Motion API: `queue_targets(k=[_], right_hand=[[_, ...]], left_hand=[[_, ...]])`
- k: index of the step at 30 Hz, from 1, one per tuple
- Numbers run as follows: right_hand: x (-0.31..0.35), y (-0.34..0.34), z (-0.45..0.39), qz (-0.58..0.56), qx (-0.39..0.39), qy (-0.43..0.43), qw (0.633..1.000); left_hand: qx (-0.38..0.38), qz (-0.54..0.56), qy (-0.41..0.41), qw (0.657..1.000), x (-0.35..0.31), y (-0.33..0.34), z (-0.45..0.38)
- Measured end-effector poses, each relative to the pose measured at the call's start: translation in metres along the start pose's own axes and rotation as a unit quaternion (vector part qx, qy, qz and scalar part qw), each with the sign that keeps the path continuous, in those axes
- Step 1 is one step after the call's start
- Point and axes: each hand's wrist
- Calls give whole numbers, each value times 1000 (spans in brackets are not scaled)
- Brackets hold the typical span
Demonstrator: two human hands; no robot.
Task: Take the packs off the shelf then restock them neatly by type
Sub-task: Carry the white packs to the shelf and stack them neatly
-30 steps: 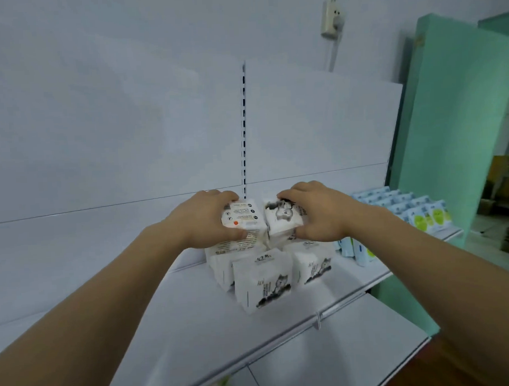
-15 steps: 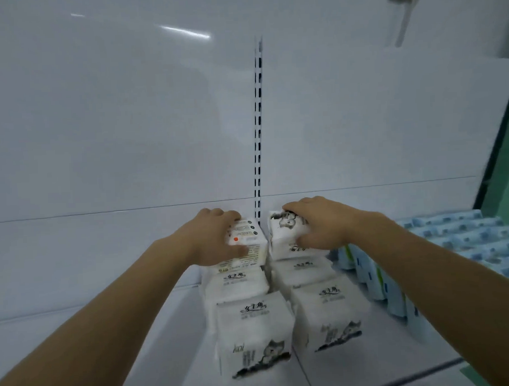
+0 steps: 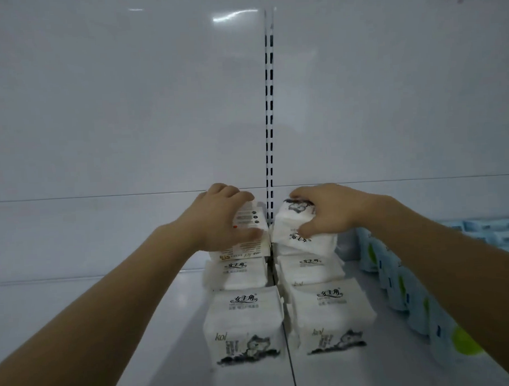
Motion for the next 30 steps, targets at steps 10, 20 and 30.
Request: queue_targets(k=[10,20,30], right_hand=[[11,-14,36,-382,-239,123,884],[-16,-24,68,-145,-207,7,967],[-17,1,16,-2,-87,-31,996]], left_hand=[[-54,158,-18,986,-78,-21,-10],[-40,127,15,991,-83,-40,-28],[1,107,7,994,-36,-26,-21]])
Point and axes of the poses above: each hand's wrist, its own z-axis away from the middle knuckle, its own y-axis out of the palm, x = y × z, and after that the axes turned 2 degrees about -z, right-handed
